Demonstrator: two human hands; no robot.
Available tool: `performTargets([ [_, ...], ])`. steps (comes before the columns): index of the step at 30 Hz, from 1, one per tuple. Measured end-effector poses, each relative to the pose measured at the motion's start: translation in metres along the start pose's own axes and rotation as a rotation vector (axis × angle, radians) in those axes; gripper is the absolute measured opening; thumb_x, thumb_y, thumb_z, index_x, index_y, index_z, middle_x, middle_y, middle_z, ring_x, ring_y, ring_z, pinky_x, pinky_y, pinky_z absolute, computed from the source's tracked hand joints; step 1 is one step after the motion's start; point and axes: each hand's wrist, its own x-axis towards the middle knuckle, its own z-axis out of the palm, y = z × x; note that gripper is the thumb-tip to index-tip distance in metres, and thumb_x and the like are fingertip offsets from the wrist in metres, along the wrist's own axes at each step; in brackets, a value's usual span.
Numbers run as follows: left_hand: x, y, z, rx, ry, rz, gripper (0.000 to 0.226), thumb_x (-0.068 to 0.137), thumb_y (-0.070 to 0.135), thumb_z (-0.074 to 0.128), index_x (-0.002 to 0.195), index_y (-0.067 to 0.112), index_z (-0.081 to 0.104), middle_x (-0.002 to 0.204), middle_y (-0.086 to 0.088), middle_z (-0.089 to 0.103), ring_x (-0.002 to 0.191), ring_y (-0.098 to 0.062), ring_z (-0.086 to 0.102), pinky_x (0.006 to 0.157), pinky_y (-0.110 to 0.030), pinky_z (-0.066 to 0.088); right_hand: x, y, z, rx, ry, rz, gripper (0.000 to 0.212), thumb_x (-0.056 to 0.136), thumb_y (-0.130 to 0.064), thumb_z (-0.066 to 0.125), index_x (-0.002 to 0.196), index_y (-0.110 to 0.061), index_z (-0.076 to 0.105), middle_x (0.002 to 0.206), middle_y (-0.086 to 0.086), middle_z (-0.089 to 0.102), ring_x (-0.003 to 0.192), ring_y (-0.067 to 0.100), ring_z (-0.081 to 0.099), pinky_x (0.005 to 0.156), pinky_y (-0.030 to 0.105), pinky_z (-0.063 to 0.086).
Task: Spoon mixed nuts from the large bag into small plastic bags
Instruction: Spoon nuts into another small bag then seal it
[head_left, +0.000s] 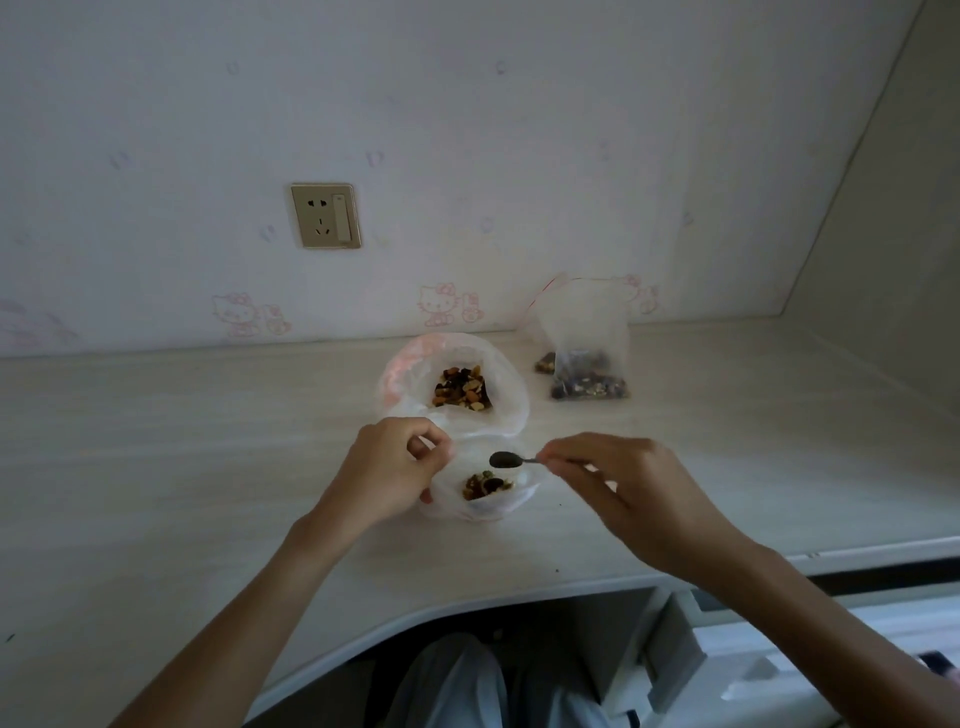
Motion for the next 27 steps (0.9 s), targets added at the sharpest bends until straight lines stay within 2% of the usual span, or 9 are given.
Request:
performTargets([
  [2,0.0,-0.002,-0.001,0.008,0.004,0.004,0.008,0.097,0.03,0.07,0.092,0.027,0.076,0.073,0.003,0.074,0.051,-0.006,0.069,0.05,-0.015,0.044,-0.003,0.0,-0.003,-0.164,-0.046,-0.203,0.031,0.107,-0.03,0.049,0.116,-0.016,0.075,0.107,-0.005,0.077,0.09,0.011,0.073,0.07,0.034,0.061],
  [4,0.001,-0.003,-0.002,0.014,-0.003,0.011,0.009,0.097,0.031,0.071,0.091,0.027,0.076,0.072,0.003,0.074,0.051,-0.006,0.068,0.052,-0.016,0.045,-0.005,-0.001,-0.003,-0.149,-0.019,-0.219,0.029,0.107,-0.029,0.051,0.116,-0.015,0.075,0.107,-0.006,0.077,0.091,0.01,0.073,0.071,0.033,0.061],
  [8,0.004,-0.002,-0.003,0.045,0.015,0.023,0.011,0.093,0.042,0.073,0.087,0.033,0.074,0.07,0.009,0.074,0.05,-0.005,0.068,0.065,-0.028,0.056,0.0,0.002,0.001,0.221,0.11,0.108,0.027,0.101,-0.033,0.055,0.109,-0.017,0.075,0.099,-0.01,0.077,0.087,0.005,0.074,0.075,0.027,0.062],
  [13,0.008,-0.004,-0.008,0.01,0.082,0.01,0.024,0.09,0.058,0.069,0.083,0.036,0.073,0.069,0.017,0.072,0.051,-0.004,0.067,0.064,-0.032,0.058,0.023,0.009,0.008,0.72,0.257,0.511,0.021,0.102,-0.02,0.057,0.103,-0.006,0.072,0.09,0.007,0.08,0.086,0.024,0.078,0.069,0.037,0.066],
  [18,0.028,-0.014,-0.014,-0.021,0.396,0.057,0.024,0.091,0.055,0.068,0.077,0.035,0.067,0.068,0.017,0.065,0.061,-0.003,0.063,0.056,-0.028,0.048,0.05,0.017,0.022,0.965,0.312,0.712,0.024,0.104,-0.02,0.057,0.106,0.0,0.071,0.092,0.014,0.079,0.087,0.03,0.079,0.071,0.04,0.066],
  [20,0.039,-0.022,-0.015,-0.014,0.534,-0.002,0.023,0.09,0.054,0.071,0.086,0.032,0.062,0.069,0.01,0.061,0.064,-0.007,0.061,0.058,-0.028,0.044,0.062,0.022,0.031,1.03,0.327,0.78,0.024,0.105,-0.019,0.057,0.105,0.001,0.07,0.093,0.016,0.079,0.088,0.03,0.079,0.072,0.037,0.066],
  [22,0.051,-0.029,-0.013,0.01,0.557,-0.101,0.043,0.086,0.061,0.07,0.107,0.026,0.057,0.093,0.009,0.061,0.079,-0.012,0.064,0.067,-0.033,0.049,0.072,0.025,0.042,1.062,0.335,0.823,0.024,0.105,-0.019,0.057,0.105,0.001,0.07,0.094,0.017,0.079,0.088,0.029,0.079,0.072,0.032,0.065],
  [25,0.067,-0.037,-0.008,0.016,0.38,-0.28,0.079,0.082,0.074,0.066,0.134,0.016,0.05,0.123,0.001,0.058,0.106,-0.022,0.064,0.085,-0.037,0.051,0.083,0.028,0.06,1.06,0.358,0.835,0.024,0.105,-0.019,0.057,0.102,0.0,0.072,0.091,0.014,0.08,0.087,0.026,0.079,0.073,0.03,0.065],
  [27,0.072,-0.039,0.0,0.012,0.285,-0.33,0.083,0.08,0.077,0.065,0.133,0.015,0.051,0.12,0.0,0.061,0.105,-0.022,0.063,0.083,-0.036,0.051,0.09,0.03,0.07,1.021,0.362,0.833,0.026,0.106,-0.02,0.057,0.096,-0.003,0.073,0.089,0.012,0.08,0.086,0.024,0.079,0.076,0.031,0.065],
])
